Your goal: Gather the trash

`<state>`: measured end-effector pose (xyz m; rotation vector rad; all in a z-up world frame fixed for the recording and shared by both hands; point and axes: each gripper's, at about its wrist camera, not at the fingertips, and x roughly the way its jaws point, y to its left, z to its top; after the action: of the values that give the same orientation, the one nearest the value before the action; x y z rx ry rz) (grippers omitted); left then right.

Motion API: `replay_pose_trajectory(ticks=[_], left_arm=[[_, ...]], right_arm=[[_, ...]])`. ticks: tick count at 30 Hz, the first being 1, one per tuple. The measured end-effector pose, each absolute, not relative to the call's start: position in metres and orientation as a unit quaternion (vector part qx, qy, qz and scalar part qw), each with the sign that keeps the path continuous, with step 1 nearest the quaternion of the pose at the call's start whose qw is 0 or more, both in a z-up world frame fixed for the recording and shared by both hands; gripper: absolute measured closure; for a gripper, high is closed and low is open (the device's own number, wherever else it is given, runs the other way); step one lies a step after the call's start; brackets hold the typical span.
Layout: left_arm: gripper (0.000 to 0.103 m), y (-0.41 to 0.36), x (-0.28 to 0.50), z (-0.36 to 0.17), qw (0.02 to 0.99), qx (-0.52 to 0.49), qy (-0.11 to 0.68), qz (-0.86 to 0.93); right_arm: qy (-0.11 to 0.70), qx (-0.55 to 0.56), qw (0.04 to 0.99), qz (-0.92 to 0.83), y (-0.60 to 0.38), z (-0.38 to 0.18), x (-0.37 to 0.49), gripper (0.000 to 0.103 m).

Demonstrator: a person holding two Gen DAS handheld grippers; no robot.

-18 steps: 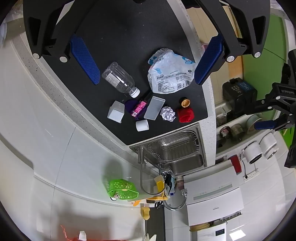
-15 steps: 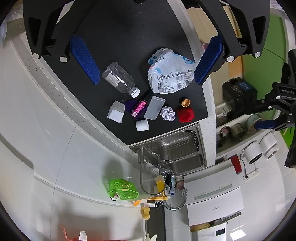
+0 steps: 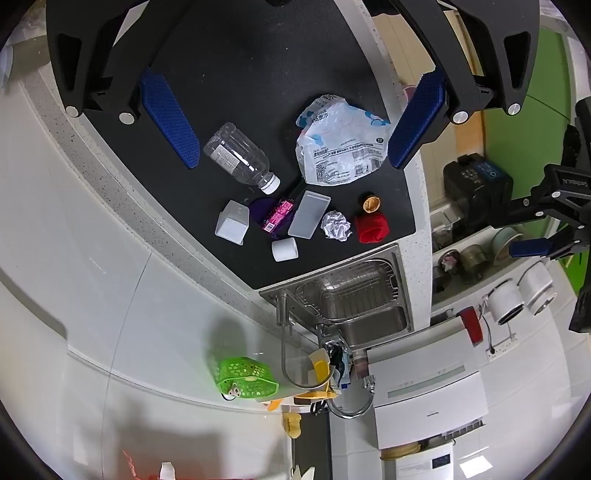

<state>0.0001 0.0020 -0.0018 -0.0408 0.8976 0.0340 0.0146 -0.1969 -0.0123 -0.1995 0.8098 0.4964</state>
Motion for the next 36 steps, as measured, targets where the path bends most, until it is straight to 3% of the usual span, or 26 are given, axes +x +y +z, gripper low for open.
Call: replay_pose_trajectory(ticks=[36], left_arm=[[0.003,0.0006,0.0041,-0.0020,0.901,-0.018,0.433,0.017]], right_arm=[[0.389,-0.096,0.884,0.240,-0.1972,-0.0125,0.0140,0.005]])
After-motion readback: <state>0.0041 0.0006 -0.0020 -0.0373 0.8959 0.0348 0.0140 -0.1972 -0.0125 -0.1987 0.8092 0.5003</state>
